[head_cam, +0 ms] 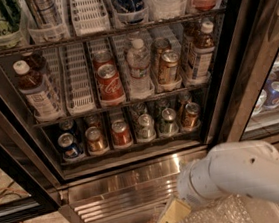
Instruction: Pick coke can from bottom shelf of fridge
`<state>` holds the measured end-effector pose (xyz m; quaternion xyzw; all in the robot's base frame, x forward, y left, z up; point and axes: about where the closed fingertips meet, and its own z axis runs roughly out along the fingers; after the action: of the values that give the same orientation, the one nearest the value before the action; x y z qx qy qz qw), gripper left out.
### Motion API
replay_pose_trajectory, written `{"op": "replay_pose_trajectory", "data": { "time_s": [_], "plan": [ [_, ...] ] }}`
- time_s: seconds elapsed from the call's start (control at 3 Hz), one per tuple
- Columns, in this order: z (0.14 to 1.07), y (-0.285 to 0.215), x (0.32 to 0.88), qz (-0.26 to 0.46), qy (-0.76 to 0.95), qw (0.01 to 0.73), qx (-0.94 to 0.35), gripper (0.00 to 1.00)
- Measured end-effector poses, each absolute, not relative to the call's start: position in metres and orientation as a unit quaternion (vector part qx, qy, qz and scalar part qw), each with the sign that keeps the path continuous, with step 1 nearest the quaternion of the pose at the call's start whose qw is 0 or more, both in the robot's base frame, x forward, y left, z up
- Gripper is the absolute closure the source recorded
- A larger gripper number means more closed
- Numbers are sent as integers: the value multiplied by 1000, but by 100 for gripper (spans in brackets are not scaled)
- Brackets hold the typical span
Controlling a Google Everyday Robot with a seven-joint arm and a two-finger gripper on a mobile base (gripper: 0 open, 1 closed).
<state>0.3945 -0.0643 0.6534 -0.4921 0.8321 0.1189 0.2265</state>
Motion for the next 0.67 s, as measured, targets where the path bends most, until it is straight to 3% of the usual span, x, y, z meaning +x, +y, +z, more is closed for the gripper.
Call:
{"op": "replay_pose_trajectory", "data": {
  "time_s": [0.33,0.67],
  "plan": [
    [603,-55,384,93,833,221,-499,0],
    [595,-43,417,93,841,269,-460,0]
  ]
}}
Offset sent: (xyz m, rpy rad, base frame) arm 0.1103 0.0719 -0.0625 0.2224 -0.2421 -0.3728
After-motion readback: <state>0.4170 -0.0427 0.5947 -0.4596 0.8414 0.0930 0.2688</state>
